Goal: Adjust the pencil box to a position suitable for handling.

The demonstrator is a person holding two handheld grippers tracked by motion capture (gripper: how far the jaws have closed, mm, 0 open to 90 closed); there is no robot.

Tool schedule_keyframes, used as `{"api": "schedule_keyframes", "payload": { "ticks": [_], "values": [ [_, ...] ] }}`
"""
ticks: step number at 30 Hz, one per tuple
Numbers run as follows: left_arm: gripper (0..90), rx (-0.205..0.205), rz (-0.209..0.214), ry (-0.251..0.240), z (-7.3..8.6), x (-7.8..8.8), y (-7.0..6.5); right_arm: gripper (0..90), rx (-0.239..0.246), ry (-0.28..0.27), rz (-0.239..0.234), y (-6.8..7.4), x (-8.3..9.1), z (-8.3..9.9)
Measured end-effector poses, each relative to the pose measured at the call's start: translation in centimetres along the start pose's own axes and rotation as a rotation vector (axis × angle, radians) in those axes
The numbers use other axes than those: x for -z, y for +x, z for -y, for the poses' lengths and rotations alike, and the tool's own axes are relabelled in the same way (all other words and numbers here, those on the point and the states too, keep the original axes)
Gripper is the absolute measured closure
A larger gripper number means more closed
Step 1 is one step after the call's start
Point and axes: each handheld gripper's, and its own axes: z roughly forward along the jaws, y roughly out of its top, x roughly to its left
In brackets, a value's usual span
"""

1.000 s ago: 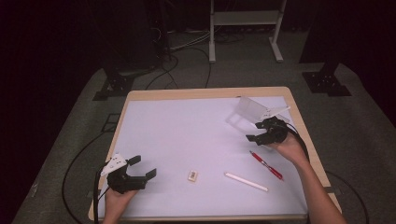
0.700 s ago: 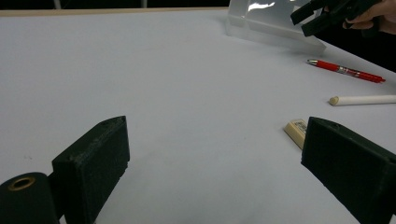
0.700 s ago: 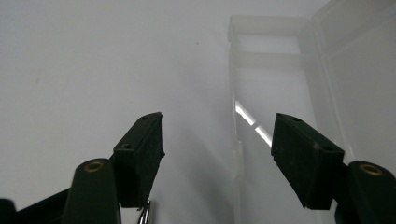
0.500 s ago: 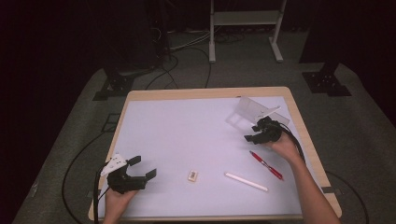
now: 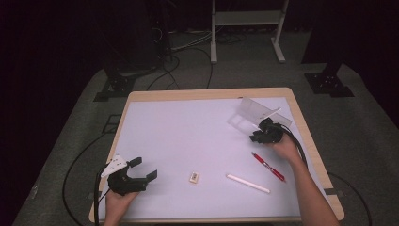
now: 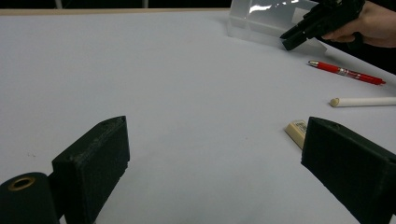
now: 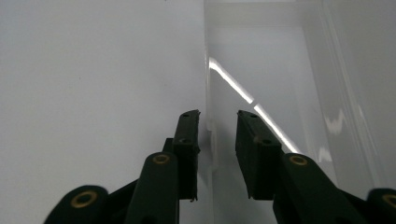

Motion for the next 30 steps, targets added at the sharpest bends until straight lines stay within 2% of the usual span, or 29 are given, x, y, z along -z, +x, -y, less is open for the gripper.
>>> {"api": "schedule_keyframes", "payload": {
  "ticks": [4,8,17,24,29,30],
  "values": [
    [7.3,0.0,0.001,0.001,0.0,0.0,0.0,75.2,0.021,0.002,0.014,0.1,0.0,0.0],
    [7.3,0.004,0.002,-0.001,0.0,0.0,0.0,84.4,0.039,-0.002,-0.001,0.3,-0.1,-0.1],
    [7.3,0.007,0.002,-0.007,0.0,0.0,0.1,85.6,0.086,-0.005,0.021,0.5,0.1,-0.1],
    [7.3,0.011,0.001,-0.009,0.0,0.0,0.2,85.5,0.121,-0.033,0.028,1.0,0.7,-0.6],
    [7.3,0.01,0.001,-0.01,0.0,0.0,0.1,85.5,0.149,-0.06,0.014,1.8,1.4,-1.1],
    [7.3,0.011,0.001,-0.01,0.0,0.0,0.1,85.6,0.169,-0.073,0.0,2.2,1.7,-1.2]
  ]
}}
